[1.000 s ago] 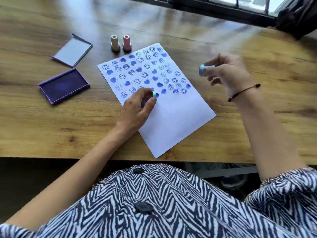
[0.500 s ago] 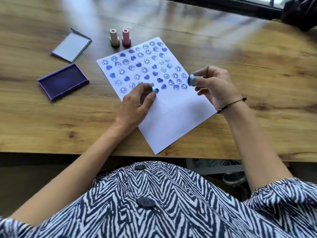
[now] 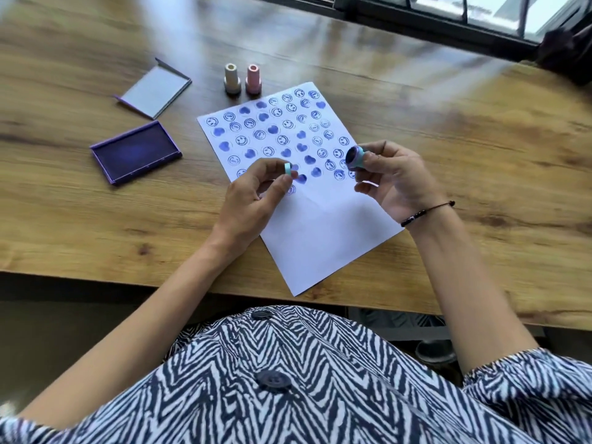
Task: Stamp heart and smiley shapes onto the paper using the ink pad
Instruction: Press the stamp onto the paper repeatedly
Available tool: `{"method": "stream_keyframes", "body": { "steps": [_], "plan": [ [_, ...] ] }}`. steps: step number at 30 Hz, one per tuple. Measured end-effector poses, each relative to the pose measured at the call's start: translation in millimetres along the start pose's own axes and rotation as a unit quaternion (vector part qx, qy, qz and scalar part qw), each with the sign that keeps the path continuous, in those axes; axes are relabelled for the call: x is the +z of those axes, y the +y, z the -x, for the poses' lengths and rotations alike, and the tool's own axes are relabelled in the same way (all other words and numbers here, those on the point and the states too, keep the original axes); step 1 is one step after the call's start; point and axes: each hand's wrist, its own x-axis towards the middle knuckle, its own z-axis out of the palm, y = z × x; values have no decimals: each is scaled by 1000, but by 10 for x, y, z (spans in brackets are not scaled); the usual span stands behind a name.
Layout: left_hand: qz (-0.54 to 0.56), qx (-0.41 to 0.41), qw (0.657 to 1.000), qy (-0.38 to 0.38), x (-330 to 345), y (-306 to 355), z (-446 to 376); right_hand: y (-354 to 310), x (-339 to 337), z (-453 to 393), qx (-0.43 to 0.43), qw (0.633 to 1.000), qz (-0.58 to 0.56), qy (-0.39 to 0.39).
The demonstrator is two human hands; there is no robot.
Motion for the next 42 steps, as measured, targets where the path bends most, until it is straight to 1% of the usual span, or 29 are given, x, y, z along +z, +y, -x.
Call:
{"method": "stream_keyframes", "body": {
  "steps": [3,5,8,10,11,12,14,15,17,19,20,21,23,24,25,26,27,30,31,32,33,35,37,39,42],
  "plan": [
    [27,1,999,33,-109,2,62,2,116,-19,25,998,-32,-41],
    [64,-5,996,69,-212,5,129,11,266,-35,25,997,-9,-67],
    [111,-28,978,172,-412,-15,264,5,730,-118,-22,989,101,-107],
    [171,-58,956,232,-503,-17,320,-13,1165,-193,-99,967,205,-116],
    [208,-68,942,254,-548,-10,345,-15,1417,-239,-157,946,258,-117],
    [244,-74,928,272,-590,-1,370,-16,1670,-293,-227,915,314,-114],
    [298,-76,903,300,-668,21,411,-12,2136,-412,-359,829,409,-128],
    [313,-75,894,311,-699,30,422,2,2329,-481,-397,783,456,-144],
    [336,-71,877,335,-773,47,452,90,2624,-611,-425,681,567,-184],
    [354,-67,862,357,-833,54,467,217,2756,-693,-420,588,654,-221],
    [359,-65,857,364,-845,57,466,261,2766,-717,-428,556,675,-229],
    [360,-63,854,369,-854,58,473,284,2777,-733,-438,539,681,-232],
    [356,-66,856,368,-841,57,482,251,2796,-763,-443,531,682,-238],
    [353,-68,858,366,-830,59,481,214,2800,-780,-435,538,680,-242],
    [351,-68,859,366,-822,54,484,179,2799,-806,-417,563,669,-248],
    [347,-65,861,365,-816,52,485,141,2770,-833,-396,607,643,-249],
    [338,-59,866,364,-810,56,487,104,2711,-845,-374,664,602,-238],
    [277,-33,896,347,-750,44,472,20,2282,-770,-309,847,410,-140],
    [244,-29,911,331,-697,38,455,1,2058,-703,-280,893,333,-113],
    [209,-28,927,310,-628,34,430,-7,1806,-625,-263,922,271,-84],
    [178,-28,943,281,-540,30,395,-5,1532,-541,-258,937,231,-52],
    [126,-28,969,210,-349,36,305,25,1012,-360,-242,953,182,11],
    [64,-34,988,133,-113,73,182,79,542,-202,-209,963,154,74],
    [-9,-22,997,73,112,121,72,162,198,-92,-197,957,177,119],
    [-85,7,996,12,324,156,-70,269,-35,-30,-194,938,235,165]
  ]
}}
